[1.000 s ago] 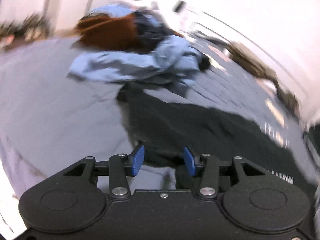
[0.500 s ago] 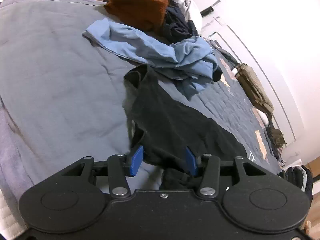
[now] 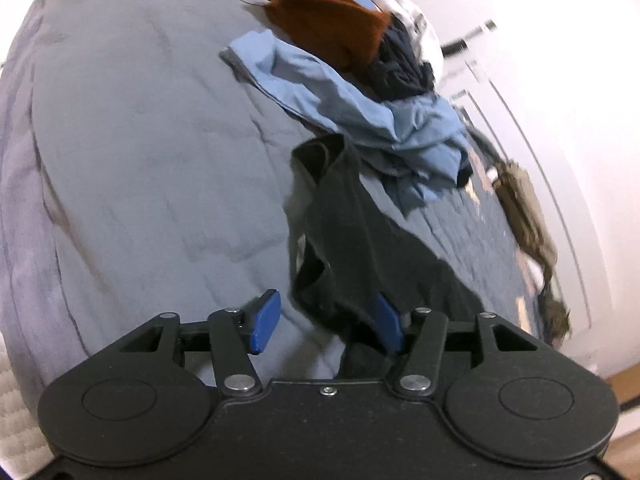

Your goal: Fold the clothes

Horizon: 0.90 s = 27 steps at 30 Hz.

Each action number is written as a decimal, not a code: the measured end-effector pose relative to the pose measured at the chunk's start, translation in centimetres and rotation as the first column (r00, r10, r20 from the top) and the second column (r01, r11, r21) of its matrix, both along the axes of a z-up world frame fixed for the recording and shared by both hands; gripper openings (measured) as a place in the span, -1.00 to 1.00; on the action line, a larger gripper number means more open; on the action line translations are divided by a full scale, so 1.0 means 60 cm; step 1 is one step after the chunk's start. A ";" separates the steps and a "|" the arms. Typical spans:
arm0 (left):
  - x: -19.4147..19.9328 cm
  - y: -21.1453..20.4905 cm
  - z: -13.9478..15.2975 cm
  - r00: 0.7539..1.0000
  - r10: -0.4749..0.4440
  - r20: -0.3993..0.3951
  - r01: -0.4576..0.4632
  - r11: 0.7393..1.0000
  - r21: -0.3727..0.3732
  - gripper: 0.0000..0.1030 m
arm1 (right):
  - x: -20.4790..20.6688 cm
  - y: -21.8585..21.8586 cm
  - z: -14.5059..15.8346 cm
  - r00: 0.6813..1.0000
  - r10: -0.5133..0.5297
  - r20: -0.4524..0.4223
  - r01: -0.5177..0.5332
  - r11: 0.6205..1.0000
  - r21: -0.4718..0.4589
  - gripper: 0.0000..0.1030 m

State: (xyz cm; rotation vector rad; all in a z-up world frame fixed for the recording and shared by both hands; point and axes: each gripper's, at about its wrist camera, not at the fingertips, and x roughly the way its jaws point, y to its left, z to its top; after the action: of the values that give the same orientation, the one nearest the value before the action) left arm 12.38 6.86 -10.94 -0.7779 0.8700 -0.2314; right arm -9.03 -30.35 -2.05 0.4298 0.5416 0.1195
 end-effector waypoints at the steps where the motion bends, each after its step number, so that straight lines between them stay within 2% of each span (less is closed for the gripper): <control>1: 0.002 0.001 -0.002 1.000 0.003 -0.007 -0.003 1.000 -0.020 0.02 | 0.006 0.008 0.003 1.000 0.009 0.002 -0.009 1.000 0.001 0.00; 2: 0.004 0.000 -0.004 1.000 -0.003 -0.013 0.003 0.999 -0.037 0.02 | 0.013 0.017 0.007 1.000 0.019 0.003 -0.019 1.000 0.001 0.00; 6: 0.004 -0.013 -0.012 1.000 -0.013 -0.001 0.013 1.000 -0.016 -0.02 | 0.034 0.050 0.016 0.997 0.071 0.020 -0.071 0.997 0.004 0.04; 9: 0.006 -0.016 -0.019 1.000 0.000 -0.005 0.000 1.000 -0.016 -0.15 | 0.045 0.069 0.022 0.996 0.080 0.034 -0.080 0.997 0.015 0.10; 12: 0.006 -0.012 -0.024 1.000 0.023 -0.010 -0.024 0.999 -0.030 -0.19 | 0.038 0.077 0.022 0.992 0.106 0.071 -0.109 0.994 0.030 0.14; 15: 0.010 -0.012 -0.025 0.999 0.033 0.004 -0.033 0.999 -0.009 -0.26 | 0.032 0.077 0.016 0.992 0.107 0.063 -0.109 0.994 0.033 0.16; 18: 0.013 -0.008 -0.028 0.999 0.041 0.002 -0.041 0.999 0.004 -0.59 | 0.029 0.076 0.016 0.992 0.110 0.065 -0.113 0.992 0.054 0.18; 19: 0.013 -0.007 -0.028 0.999 0.040 0.004 -0.040 0.999 0.010 -0.77 | 0.029 0.076 0.016 0.992 0.112 0.063 -0.116 0.991 0.064 0.18; 22: 0.011 0.002 -0.018 0.998 0.047 0.032 -0.048 0.999 0.017 -0.85 | 0.030 0.080 0.017 0.990 0.127 0.065 -0.133 0.987 0.087 0.19; 27: 0.003 0.024 0.003 0.995 0.076 0.064 -0.076 0.997 -0.003 -0.86 | 0.028 0.095 0.026 0.985 0.155 0.078 -0.161 0.984 0.078 0.21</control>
State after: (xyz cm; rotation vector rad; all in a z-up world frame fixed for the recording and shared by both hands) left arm 12.57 8.31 -10.76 -0.7979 0.7786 -0.1884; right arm -7.33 -24.65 -0.47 0.4620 0.5012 0.3102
